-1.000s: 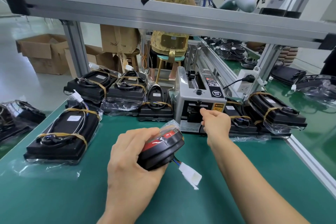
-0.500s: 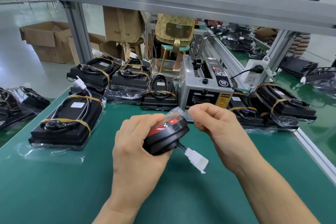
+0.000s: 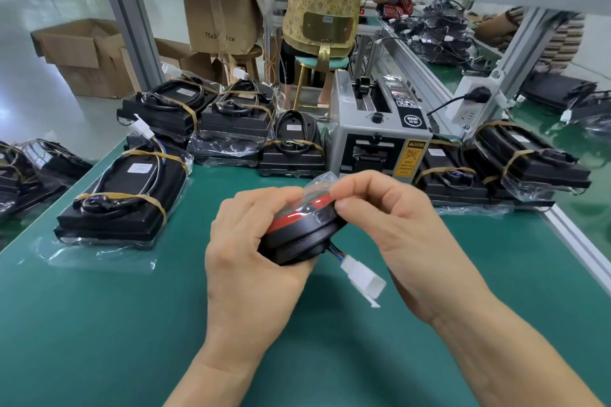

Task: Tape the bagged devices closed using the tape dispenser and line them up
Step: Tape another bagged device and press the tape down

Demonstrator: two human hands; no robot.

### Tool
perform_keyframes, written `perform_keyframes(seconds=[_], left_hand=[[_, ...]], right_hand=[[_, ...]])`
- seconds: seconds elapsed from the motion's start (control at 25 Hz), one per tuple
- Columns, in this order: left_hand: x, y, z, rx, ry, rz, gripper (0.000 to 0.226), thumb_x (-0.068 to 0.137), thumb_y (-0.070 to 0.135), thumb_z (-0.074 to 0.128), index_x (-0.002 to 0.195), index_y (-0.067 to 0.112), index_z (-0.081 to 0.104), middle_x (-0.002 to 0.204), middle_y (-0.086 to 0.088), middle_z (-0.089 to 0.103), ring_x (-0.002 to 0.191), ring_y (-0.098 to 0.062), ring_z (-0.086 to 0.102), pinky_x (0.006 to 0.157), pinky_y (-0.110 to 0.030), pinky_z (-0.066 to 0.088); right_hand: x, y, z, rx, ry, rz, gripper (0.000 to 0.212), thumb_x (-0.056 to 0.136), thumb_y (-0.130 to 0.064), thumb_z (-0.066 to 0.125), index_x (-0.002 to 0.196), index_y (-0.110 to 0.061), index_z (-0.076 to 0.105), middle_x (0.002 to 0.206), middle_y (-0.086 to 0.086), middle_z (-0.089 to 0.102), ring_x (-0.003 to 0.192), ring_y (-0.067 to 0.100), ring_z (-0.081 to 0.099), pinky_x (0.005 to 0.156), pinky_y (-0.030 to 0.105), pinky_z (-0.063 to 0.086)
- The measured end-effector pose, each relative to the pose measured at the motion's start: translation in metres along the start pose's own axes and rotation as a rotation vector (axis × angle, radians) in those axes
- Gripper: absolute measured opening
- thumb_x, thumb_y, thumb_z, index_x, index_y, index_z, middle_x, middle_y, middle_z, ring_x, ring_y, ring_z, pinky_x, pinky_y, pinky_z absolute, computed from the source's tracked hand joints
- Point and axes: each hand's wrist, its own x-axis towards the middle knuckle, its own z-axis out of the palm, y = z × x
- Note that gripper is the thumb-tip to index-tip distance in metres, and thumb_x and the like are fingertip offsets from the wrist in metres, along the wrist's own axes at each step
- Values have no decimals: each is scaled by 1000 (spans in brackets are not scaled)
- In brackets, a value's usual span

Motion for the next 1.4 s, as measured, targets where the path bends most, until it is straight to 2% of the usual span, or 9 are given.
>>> perform_keyframes(seconds=[0.24,0.44,0.64,0.8,0.92,1.0,1.12,1.24,1.4], left_hand=[[-4,-3,-4,-41,29,-30,54,57,12,79,107,27,64,107,18,59,102,-21,60,90,-35,49],[-4,-2,-3,-51,26,-25,55,56,13,80,107,26,63,108,17,59,102,-21,59,90,-26,46],[-4,-13,-14,-136,26,-81,64,49,11,86,107,27,66,106,8,63,102,-22,61,89,-27,47],[-2,-17,-23,-559,37,-260,63,44,12,81,104,29,70,103,-3,70,94,-23,67,86,-44,52],[-4,-22,-24,-871,38,-372,69,40,-5,77,104,20,70,101,-8,73,90,-24,70,74,-35,56],[-7,-25,-21,-977,28,-442,76,36,2,82,110,8,64,100,-13,72,91,-29,69,76,-33,55],[-13,-29,-18,-1034,-21,-502,81,37,5,81,114,1,58,100,-15,71,93,-30,68,77,-33,54],[-15,-33,-20,-944,-125,-469,71,49,1,76,118,10,60,110,-13,69,102,-27,66,80,-28,53],[-18,-53,-40,-681,-117,-537,82,54,-24,62,122,21,59,127,4,63,123,-11,54,108,-39,34]], right_hand=[[-7,2,11,-45,-4,-30,13,69,-23,74,76,-30,66,65,-20,54,67,-1,48,69,14,43],[-7,5,11,51,-24,-39,24,86,-2,63,75,-24,62,61,-17,53,61,-2,48,62,7,42],[-9,9,1,8,-6,-101,19,83,-7,61,89,-25,66,88,-14,64,88,-1,57,82,9,41],[-14,5,-10,-330,-61,-272,46,70,-12,68,111,-32,62,122,-18,58,122,-2,48,98,5,29],[-15,10,-17,-487,-83,-147,81,61,-42,78,132,-53,39,133,-31,46,133,-2,36,108,18,28],[-14,13,-15,-489,-117,-61,90,56,-49,79,134,-56,34,132,-31,47,131,3,41,109,32,35],[-13,15,-13,-484,-130,-127,69,61,-38,80,125,-38,53,119,-19,62,113,4,58,100,37,46],[-16,19,-18,-616,-35,-164,61,61,-45,75,119,-38,56,113,-23,62,108,0,57,95,35,45],[-14,22,-25,-1025,51,-275,61,61,-51,67,119,-36,57,100,-29,53,98,0,49,85,26,36]])
